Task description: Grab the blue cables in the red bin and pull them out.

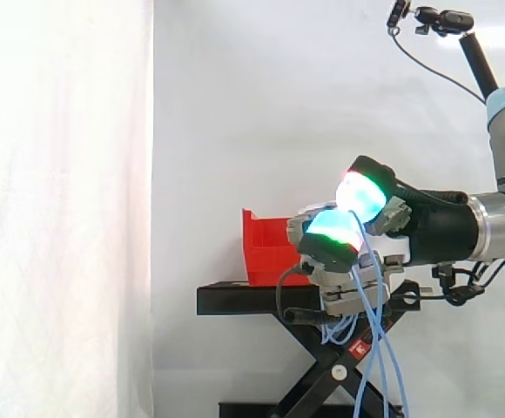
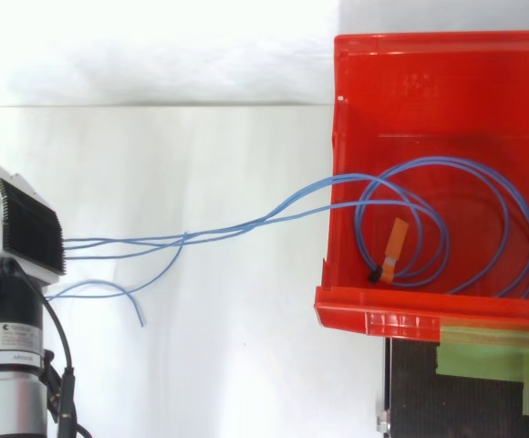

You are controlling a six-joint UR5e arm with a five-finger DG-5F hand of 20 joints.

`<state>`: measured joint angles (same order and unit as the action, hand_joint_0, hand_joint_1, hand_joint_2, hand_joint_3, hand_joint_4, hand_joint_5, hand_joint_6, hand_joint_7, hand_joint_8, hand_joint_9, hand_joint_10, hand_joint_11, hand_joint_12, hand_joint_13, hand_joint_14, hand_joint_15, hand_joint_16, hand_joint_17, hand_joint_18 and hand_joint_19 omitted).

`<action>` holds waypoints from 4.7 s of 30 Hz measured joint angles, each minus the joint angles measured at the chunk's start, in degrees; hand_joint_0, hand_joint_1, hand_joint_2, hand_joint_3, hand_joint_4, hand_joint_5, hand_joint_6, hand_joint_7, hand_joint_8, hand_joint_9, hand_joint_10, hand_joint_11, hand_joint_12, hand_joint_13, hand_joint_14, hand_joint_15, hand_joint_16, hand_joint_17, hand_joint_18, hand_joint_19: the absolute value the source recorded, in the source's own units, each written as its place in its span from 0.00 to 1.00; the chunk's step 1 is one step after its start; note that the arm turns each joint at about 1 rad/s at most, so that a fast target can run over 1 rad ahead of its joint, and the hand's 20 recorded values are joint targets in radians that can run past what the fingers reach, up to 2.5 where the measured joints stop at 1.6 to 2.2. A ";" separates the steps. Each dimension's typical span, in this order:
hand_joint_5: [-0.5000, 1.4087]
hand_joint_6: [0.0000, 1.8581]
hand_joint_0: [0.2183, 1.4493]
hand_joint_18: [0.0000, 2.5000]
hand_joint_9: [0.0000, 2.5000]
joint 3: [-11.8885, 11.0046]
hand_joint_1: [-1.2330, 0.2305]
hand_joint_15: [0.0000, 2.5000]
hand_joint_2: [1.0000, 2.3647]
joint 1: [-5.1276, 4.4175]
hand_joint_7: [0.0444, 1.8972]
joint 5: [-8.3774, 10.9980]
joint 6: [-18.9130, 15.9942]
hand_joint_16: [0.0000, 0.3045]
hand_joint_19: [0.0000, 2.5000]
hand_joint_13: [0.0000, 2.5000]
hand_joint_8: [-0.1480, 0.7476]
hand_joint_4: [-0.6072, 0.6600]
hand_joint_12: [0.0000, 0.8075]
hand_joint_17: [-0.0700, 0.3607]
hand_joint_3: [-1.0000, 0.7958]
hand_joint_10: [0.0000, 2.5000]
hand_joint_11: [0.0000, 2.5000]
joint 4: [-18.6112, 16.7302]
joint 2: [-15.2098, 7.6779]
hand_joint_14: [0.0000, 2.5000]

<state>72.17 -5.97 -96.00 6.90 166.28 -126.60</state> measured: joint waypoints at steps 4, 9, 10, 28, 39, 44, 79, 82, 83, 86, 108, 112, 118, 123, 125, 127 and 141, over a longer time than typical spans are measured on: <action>0.73 0.31 0.59 0.50 0.45 0.00 0.23 0.62 0.00 0.00 0.39 -0.02 0.00 0.13 0.70 0.51 0.41 0.48 0.35 0.37 0.00 0.01 0.36 0.00 0.01 0.55; 0.72 0.32 0.59 0.50 0.44 0.00 0.23 0.62 0.00 0.00 0.38 -0.01 0.00 0.13 0.69 0.50 0.42 0.47 0.34 0.37 0.00 0.01 0.36 0.00 -0.01 0.56; 0.72 0.32 0.59 0.50 0.44 0.00 0.23 0.61 0.00 -0.01 0.38 -0.01 0.00 0.13 0.70 0.50 0.42 0.47 0.34 0.37 0.00 0.01 0.36 -0.01 -0.01 0.57; 0.73 0.32 0.59 0.50 0.44 0.00 0.23 0.61 0.00 0.00 0.38 -0.03 0.00 0.13 0.70 0.50 0.42 0.48 0.34 0.36 0.00 0.01 0.36 -0.01 -0.01 0.57; 0.73 0.31 0.59 0.50 0.45 0.00 0.22 0.62 0.00 0.01 0.39 -0.02 0.00 0.13 0.70 0.50 0.42 0.48 0.35 0.37 0.00 0.01 0.36 0.00 -0.01 0.57; 0.73 0.31 0.59 0.50 0.45 0.00 0.22 0.62 0.00 0.00 0.39 -0.03 0.00 0.13 0.70 0.50 0.42 0.48 0.35 0.37 0.00 0.01 0.36 0.00 0.00 0.56; 0.73 0.32 0.59 0.52 0.48 0.00 0.22 0.62 0.00 0.00 0.38 0.01 -0.01 0.13 0.69 0.53 0.43 0.48 0.34 0.37 0.00 0.01 0.36 0.00 -0.01 0.52; 0.73 0.32 0.59 0.52 0.48 0.00 0.22 0.62 0.00 0.00 0.38 0.01 -0.01 0.13 0.69 0.53 0.43 0.48 0.35 0.37 0.00 0.01 0.36 0.00 -0.02 0.52; 0.73 0.32 0.59 0.52 0.48 0.00 0.22 0.62 0.00 0.00 0.38 0.01 0.00 0.13 0.69 0.53 0.43 0.48 0.35 0.37 0.00 0.01 0.36 0.01 -0.02 0.52; 0.73 0.32 0.60 0.52 0.48 0.00 0.22 0.62 0.00 0.00 0.38 0.00 0.00 0.13 0.69 0.53 0.43 0.48 0.35 0.37 0.00 0.01 0.36 0.00 -0.01 0.51; 0.73 0.32 0.60 0.52 0.48 -0.01 0.22 0.63 0.00 0.00 0.38 -0.01 0.00 0.13 0.70 0.53 0.43 0.48 0.35 0.37 0.00 0.01 0.36 -0.01 -0.01 0.51; 0.73 0.32 0.60 0.51 0.47 -0.01 0.22 0.63 0.00 0.00 0.38 -0.03 0.00 0.13 0.70 0.53 0.43 0.47 0.35 0.37 0.00 0.01 0.36 0.00 -0.02 0.51; 0.73 0.31 0.59 0.51 0.47 -0.01 0.22 0.63 0.00 0.00 0.39 -0.03 0.00 0.13 0.70 0.53 0.43 0.47 0.35 0.37 0.00 0.01 0.36 0.00 -0.01 0.51; 0.73 0.31 0.59 0.50 0.47 -0.01 0.22 0.63 0.00 0.00 0.39 0.00 0.00 0.13 0.70 0.53 0.42 0.48 0.35 0.37 0.00 0.01 0.36 0.00 0.00 0.51; 0.73 0.31 0.59 0.50 0.46 -0.01 0.22 0.62 0.00 0.00 0.39 0.01 0.00 0.13 0.70 0.52 0.43 0.47 0.36 0.37 0.00 0.01 0.36 0.01 -0.02 0.52; 0.73 0.31 0.59 0.50 0.47 0.00 0.22 0.62 0.00 0.00 0.39 0.01 0.00 0.13 0.70 0.52 0.42 0.48 0.35 0.37 0.00 0.01 0.36 0.00 -0.01 0.52; 0.73 0.30 0.59 0.50 0.46 0.00 0.22 0.63 0.00 0.00 0.40 0.02 0.00 0.13 0.69 0.52 0.42 0.48 0.35 0.37 0.00 0.01 0.36 -0.01 0.00 0.51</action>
<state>72.16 -5.98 -95.97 6.90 166.27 -126.60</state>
